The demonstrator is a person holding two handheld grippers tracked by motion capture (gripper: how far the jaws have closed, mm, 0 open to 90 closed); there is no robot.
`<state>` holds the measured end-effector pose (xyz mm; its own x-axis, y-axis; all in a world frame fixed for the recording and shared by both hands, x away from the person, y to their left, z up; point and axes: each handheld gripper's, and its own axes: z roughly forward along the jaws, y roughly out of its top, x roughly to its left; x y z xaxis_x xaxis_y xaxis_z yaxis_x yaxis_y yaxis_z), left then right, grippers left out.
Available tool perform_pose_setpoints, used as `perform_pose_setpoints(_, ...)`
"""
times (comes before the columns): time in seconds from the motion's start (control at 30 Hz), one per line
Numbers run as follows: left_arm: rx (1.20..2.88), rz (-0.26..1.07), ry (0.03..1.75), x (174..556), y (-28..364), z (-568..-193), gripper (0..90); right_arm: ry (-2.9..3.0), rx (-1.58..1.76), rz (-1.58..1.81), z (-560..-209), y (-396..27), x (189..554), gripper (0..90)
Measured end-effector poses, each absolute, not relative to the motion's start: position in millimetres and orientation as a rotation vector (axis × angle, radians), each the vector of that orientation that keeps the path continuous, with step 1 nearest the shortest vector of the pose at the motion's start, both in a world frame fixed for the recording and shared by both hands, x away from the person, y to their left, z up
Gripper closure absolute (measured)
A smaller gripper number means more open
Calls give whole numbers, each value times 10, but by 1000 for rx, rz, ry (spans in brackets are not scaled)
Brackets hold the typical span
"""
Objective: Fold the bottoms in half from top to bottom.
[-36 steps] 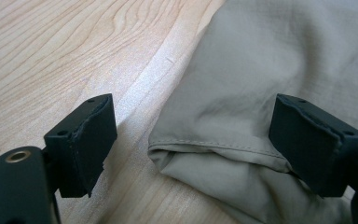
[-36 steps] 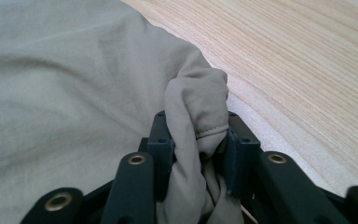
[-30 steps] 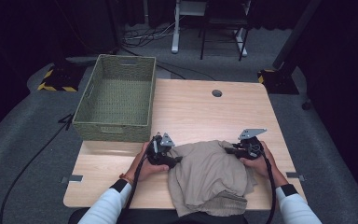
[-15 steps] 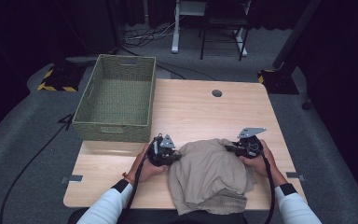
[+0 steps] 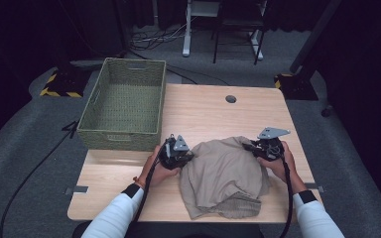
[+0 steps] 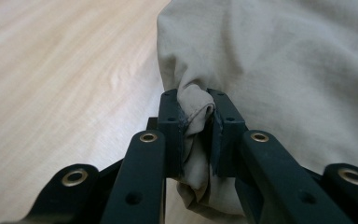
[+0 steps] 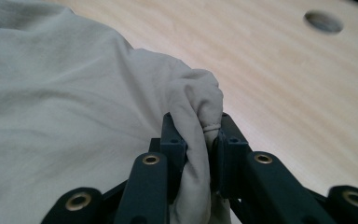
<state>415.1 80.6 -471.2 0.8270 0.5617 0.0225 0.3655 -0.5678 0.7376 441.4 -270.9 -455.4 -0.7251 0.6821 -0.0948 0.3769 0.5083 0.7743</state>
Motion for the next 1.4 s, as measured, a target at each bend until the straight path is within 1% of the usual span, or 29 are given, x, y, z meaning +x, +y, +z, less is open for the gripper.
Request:
perform_pose_setpoints(0.07, 2225, 337, 681, 4168, 807, -4682, 777, 2349, 880, 1096, -4496, -2721, 4435, 767)
perform_pose_setpoints(0.23, 2204, 417, 698, 4192, 798, -4569, 777, 2311, 863, 1143, -4396, -2735, 4452, 765)
perform_pose_setpoints(0.4, 2216, 473, 683, 4208, 760, -4463, 778, 2286, 839, 1134, -4307, -2736, 4471, 764)
perform_pose_setpoints(0.5, 2211, 493, 682, 4225, 749, -4412, 778, 2263, 836, 1143, -4269, -2735, 4489, 764)
perform_pose_setpoints(0.67, 2184, 564, 691, 4267, 733, -4288, 777, 2223, 818, 1114, -4145, -2674, 4557, 762)
perform_pose_setpoints(0.83, 2135, 603, 686, 4228, 802, -4204, 779, 2162, 767, 1168, -4008, -2690, 4484, 761)
perform_pose_setpoints(1.0, 2108, 680, 636, 4103, 827, -4111, 780, 2137, 702, 1201, -3935, -2721, 4369, 758)
perform_pose_setpoints(1.1, 2145, 688, 632, 4143, 798, -4065, 779, 2134, 704, 1167, -3915, -2699, 4387, 760)
perform_pose_setpoints(1.2, 2134, 662, 668, 4222, 767, -4049, 779, 2134, 739, 1113, -3917, -2656, 4459, 762)
perform_pose_setpoints(1.3, 2123, 671, 682, 4258, 737, -4040, 779, 2109, 753, 1101, -3909, -2635, 4511, 763)
perform_pose_setpoints(1.4, 2106, 709, 673, 4232, 740, -4005, 779, 2068, 739, 1087, -3862, -2613, 4507, 761)
